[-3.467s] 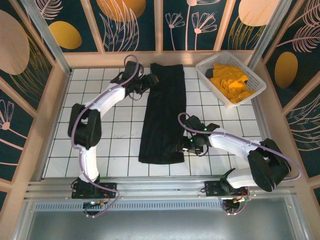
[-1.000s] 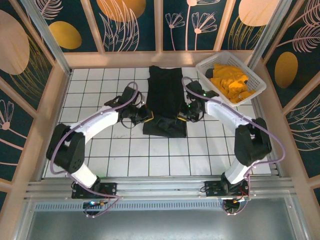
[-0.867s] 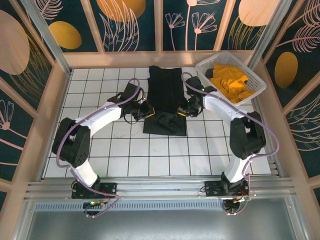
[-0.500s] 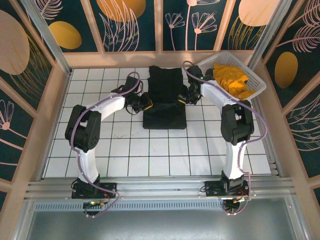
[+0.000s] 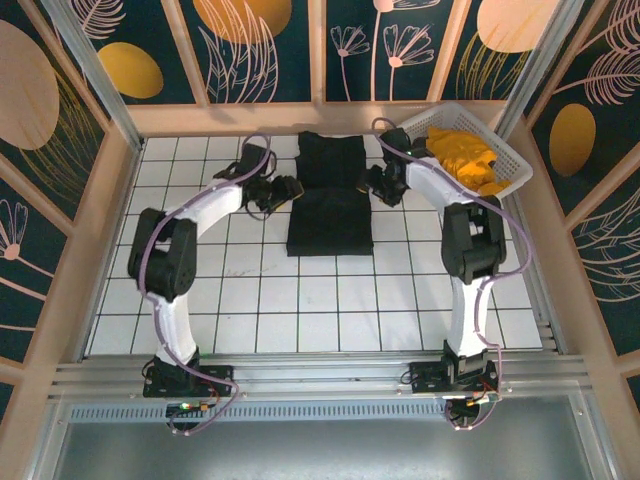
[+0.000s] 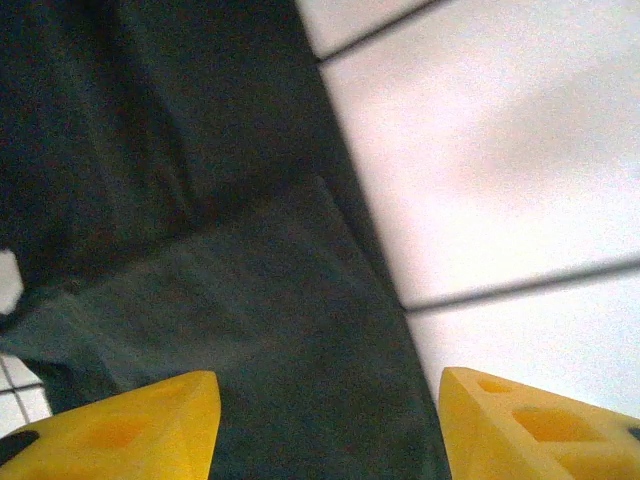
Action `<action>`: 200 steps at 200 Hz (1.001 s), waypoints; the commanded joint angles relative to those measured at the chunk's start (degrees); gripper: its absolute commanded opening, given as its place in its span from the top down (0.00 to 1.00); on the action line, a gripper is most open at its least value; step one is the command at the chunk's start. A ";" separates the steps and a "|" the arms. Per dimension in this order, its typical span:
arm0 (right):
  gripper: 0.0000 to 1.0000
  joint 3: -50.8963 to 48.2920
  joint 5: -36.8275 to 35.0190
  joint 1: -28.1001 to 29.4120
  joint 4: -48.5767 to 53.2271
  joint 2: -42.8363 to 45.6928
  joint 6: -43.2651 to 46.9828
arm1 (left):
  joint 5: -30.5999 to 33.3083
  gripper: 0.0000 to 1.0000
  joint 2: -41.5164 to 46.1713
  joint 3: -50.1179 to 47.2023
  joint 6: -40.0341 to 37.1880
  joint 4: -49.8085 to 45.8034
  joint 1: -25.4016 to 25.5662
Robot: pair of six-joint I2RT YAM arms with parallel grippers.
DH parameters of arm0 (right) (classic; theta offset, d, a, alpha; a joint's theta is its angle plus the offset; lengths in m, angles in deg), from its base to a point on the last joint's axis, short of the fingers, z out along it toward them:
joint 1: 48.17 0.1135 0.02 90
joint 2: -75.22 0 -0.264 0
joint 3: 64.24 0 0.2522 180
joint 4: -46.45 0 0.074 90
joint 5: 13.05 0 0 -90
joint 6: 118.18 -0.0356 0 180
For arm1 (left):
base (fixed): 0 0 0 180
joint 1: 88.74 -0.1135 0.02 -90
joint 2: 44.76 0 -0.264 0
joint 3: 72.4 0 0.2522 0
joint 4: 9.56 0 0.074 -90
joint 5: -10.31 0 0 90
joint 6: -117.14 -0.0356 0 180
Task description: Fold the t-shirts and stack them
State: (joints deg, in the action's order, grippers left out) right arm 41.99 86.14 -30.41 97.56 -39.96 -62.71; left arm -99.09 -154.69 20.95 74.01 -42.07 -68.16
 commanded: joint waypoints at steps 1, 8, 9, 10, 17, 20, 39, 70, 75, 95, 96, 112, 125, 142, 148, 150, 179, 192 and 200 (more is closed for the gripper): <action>0.39 -11.68 -3.43 1.72 -3.05 11.47 -1.23 | -1.86 0.43 9.10 -11.52 5.33 2.17 0.07; 0.39 -15.29 -2.86 2.18 -3.97 13.72 -1.95 | -3.39 0.44 10.69 -14.78 7.71 3.65 0.25; 0.39 -15.78 -2.73 2.32 -4.09 14.04 -2.08 | -3.60 0.44 10.87 -15.19 7.97 3.94 0.29; 0.39 -16.33 -2.66 2.39 -4.15 14.29 -2.24 | -3.60 0.44 11.01 -16.01 7.97 4.45 0.32; 0.39 -19.37 -2.07 3.04 -5.02 16.21 -2.98 | -4.90 0.44 11.40 -17.99 9.77 5.89 0.74; 0.39 -20.79 -1.69 3.33 -5.31 16.88 -3.27 | -5.36 0.44 11.40 -18.71 10.34 6.31 0.88; 0.38 -27.18 1.03 4.49 -8.15 19.93 -5.37 | -7.08 0.43 11.42 -21.03 12.76 8.19 1.93; 0.38 -30.17 5.13 5.07 -9.81 18.42 -7.37 | -7.80 0.43 7.40 -20.78 13.95 6.05 2.70; 0.38 -30.42 5.50 5.18 -9.99 17.93 -7.66 | -7.55 0.43 6.88 -20.65 13.97 5.41 2.79; 0.38 -31.02 6.15 5.42 -9.74 16.00 -8.77 | -7.58 0.44 5.08 -20.45 14.12 4.87 3.11; 0.38 -31.02 6.15 5.42 -9.74 16.00 -8.77 | -7.63 0.44 5.03 -20.40 14.12 4.86 3.13; 0.39 -31.49 6.26 5.45 -10.21 15.42 -9.23 | -7.50 0.45 3.60 -19.69 13.96 4.28 3.58; 0.40 -31.82 6.85 5.47 -11.28 14.93 -9.60 | -7.28 0.45 2.53 -19.09 13.94 4.11 4.01; 0.42 -31.32 7.97 5.45 -12.01 13.68 -9.87 | -6.99 0.46 1.31 -18.53 14.46 4.80 4.21; 0.43 -31.16 8.20 5.48 -12.11 13.22 -10.10 | -6.93 0.46 0.85 -18.14 14.71 5.22 4.27; 0.44 -31.04 8.27 5.45 -12.05 13.05 -10.19 | -6.96 0.46 0.75 -18.00 14.80 5.34 4.29; 0.48 -31.00 8.87 5.51 -11.99 11.66 -11.91 | -7.72 0.49 -2.11 -15.36 15.71 6.78 4.64; 0.50 -30.78 8.83 5.51 -11.77 10.99 -12.79 | -7.74 0.51 -3.36 -14.11 15.71 6.95 4.86; 0.51 -30.50 8.76 5.53 -11.83 10.64 -13.33 | -7.74 0.53 -4.04 -13.40 15.71 7.09 4.99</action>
State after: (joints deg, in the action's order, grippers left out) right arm 10.87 93.88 -25.27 85.84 -27.78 -73.13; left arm -106.72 -153.93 4.93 88.96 -38.11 -64.49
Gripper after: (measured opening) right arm 0.509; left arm 0.496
